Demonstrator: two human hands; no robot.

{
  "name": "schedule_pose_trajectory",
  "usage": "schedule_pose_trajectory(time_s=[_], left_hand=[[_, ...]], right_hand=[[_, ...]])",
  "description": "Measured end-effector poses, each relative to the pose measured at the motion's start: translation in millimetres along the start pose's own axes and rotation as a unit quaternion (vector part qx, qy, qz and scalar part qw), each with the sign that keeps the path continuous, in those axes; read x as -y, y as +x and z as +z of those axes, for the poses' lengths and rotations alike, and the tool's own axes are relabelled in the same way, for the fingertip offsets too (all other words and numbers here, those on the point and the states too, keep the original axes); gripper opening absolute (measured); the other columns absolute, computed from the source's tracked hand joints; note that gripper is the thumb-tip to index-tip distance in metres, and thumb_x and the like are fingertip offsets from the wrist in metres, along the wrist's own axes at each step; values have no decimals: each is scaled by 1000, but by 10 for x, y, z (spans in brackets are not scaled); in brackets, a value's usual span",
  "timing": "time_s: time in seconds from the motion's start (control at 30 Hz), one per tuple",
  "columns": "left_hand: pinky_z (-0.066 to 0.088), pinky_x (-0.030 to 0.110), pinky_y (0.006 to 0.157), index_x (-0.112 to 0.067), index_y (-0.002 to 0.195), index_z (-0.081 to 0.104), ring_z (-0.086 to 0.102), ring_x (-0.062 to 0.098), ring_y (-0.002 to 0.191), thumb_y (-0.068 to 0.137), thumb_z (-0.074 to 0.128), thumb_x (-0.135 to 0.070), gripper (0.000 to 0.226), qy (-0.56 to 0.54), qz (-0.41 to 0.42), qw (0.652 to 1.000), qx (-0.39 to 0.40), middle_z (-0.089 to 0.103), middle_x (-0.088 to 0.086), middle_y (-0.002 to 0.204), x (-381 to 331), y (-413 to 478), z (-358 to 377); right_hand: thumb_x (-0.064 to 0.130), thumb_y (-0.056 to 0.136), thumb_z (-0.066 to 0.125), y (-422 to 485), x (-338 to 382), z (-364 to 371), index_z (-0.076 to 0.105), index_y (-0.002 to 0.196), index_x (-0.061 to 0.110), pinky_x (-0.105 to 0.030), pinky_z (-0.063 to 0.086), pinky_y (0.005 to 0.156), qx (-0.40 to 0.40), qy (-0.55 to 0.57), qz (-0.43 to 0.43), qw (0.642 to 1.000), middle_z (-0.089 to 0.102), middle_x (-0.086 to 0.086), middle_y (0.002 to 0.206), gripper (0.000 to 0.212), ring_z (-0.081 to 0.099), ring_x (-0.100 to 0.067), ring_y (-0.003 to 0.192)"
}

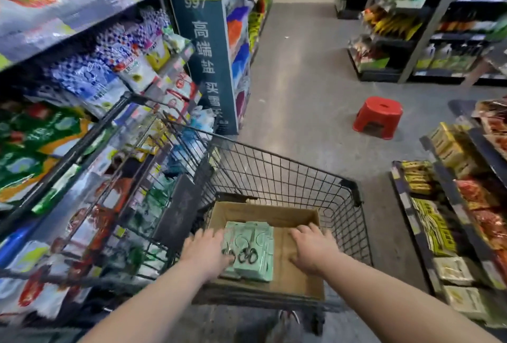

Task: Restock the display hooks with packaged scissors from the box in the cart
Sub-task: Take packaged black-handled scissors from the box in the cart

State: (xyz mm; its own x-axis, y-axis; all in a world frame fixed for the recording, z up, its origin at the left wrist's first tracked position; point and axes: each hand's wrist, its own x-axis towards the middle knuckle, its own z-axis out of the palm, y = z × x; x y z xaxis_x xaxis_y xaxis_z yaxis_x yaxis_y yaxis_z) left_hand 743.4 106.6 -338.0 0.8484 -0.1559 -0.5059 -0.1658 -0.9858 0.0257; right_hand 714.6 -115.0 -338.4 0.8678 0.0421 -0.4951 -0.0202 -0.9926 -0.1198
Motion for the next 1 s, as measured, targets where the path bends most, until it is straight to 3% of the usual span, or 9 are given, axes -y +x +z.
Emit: schedule_pose_trajectory(time_s=[0.17, 0.53, 0.8, 1.0], left_hand=[[34, 42, 110, -19, 146, 29, 32, 25, 138, 90, 49, -54, 69, -18, -43, 998, 35, 34, 4, 149, 48, 547, -138], [32, 43, 110, -17, 147, 26, 31, 25, 139, 93, 48, -49, 67, -44, -57, 987, 145, 31, 5, 152, 85, 1273, 280], [38, 43, 105, -15, 142, 32, 38, 28, 132, 93, 47, -48, 61, -62, -41, 975, 211, 40, 9, 143, 306, 1897, 830], [38, 43, 107, -17, 148, 24, 38, 27, 134, 93, 50, -44, 66, -89, -46, 964, 246, 36, 7, 147, 393, 2218, 1266]], right_hand=[[43, 90, 50, 630, -187, -92, 32, 144, 20, -51, 24, 114, 42, 0, -14, 999, 40, -6, 146, 61, 31, -29, 137], [39, 91, 49, 1555, -167, 270, 38, 137, 19, -47, 34, 106, 143, 0, -12, 990, 46, -10, 139, 51, 41, -30, 129], [41, 90, 53, 2069, 60, 957, 36, 139, 23, -44, 47, 98, 202, 117, 76, 969, 50, -6, 135, 55, 51, -25, 119], [44, 89, 55, 2387, 212, 1438, 31, 142, 20, -42, 48, 97, 222, 223, 164, 935, 49, -7, 138, 62, 54, -27, 118]])
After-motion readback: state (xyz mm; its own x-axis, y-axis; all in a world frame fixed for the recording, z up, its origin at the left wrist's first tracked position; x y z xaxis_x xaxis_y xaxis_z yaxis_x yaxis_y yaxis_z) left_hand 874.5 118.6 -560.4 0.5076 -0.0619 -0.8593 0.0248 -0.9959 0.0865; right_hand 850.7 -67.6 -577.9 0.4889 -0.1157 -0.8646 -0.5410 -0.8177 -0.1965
